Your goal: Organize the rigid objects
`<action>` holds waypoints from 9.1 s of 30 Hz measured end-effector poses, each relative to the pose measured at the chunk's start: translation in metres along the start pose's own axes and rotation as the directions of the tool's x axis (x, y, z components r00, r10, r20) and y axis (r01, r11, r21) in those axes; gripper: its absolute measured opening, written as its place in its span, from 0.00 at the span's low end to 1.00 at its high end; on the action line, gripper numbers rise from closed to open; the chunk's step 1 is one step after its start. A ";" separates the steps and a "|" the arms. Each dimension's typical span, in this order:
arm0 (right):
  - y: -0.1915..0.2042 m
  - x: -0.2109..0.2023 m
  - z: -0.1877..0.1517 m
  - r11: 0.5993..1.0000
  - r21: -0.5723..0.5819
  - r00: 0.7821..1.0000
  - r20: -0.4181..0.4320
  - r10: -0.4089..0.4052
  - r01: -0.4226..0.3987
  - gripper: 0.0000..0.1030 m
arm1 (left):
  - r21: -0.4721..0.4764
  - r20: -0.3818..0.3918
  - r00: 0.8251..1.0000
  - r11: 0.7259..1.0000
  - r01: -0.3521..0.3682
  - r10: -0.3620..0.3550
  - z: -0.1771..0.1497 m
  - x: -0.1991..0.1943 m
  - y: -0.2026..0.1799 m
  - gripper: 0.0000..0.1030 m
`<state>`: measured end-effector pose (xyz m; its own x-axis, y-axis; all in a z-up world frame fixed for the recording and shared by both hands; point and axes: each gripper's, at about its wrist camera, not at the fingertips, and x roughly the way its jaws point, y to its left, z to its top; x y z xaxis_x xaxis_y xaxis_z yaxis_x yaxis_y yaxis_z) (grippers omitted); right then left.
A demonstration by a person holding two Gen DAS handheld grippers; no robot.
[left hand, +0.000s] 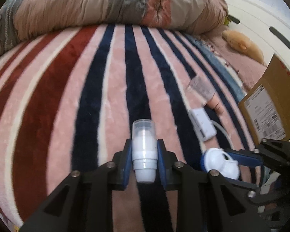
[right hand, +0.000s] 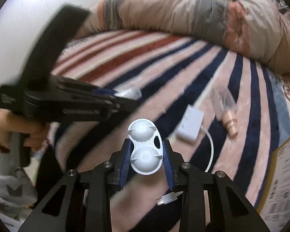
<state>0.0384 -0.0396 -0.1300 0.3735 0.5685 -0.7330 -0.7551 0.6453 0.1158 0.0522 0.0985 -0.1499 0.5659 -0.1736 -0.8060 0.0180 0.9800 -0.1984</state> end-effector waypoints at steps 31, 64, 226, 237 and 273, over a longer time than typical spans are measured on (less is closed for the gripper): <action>-0.161 -0.207 -0.069 0.838 0.276 0.857 0.081 -0.509 0.471 0.33 | 0.568 -0.043 0.984 0.805 0.168 -0.175 0.111 -0.045 -0.325 0.21; -0.036 -0.185 0.020 0.963 0.133 0.931 0.257 -0.260 0.232 0.34 | 0.235 0.161 0.986 0.972 -0.002 -0.036 0.090 -0.093 -0.096 0.51; -0.164 -0.217 -0.081 0.862 0.321 0.900 0.062 -0.432 0.392 0.43 | 0.500 -0.007 0.972 0.841 0.205 -0.233 0.088 -0.045 -0.326 0.40; -0.148 -0.246 -0.071 0.863 0.343 0.884 0.155 -0.442 0.371 0.62 | 0.420 0.216 0.952 0.901 0.108 -0.215 0.077 -0.110 -0.281 0.83; -0.105 -0.274 -0.045 0.920 0.287 0.835 0.408 -0.368 0.266 0.94 | 0.094 0.427 0.903 0.991 -0.100 0.050 0.043 -0.164 -0.174 0.99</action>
<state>-0.0088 -0.2861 0.0285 0.8100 0.4454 -0.3814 -0.4413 0.8913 0.1037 -0.0080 -0.0390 0.0405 0.8640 -0.0655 -0.4993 0.0388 0.9972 -0.0637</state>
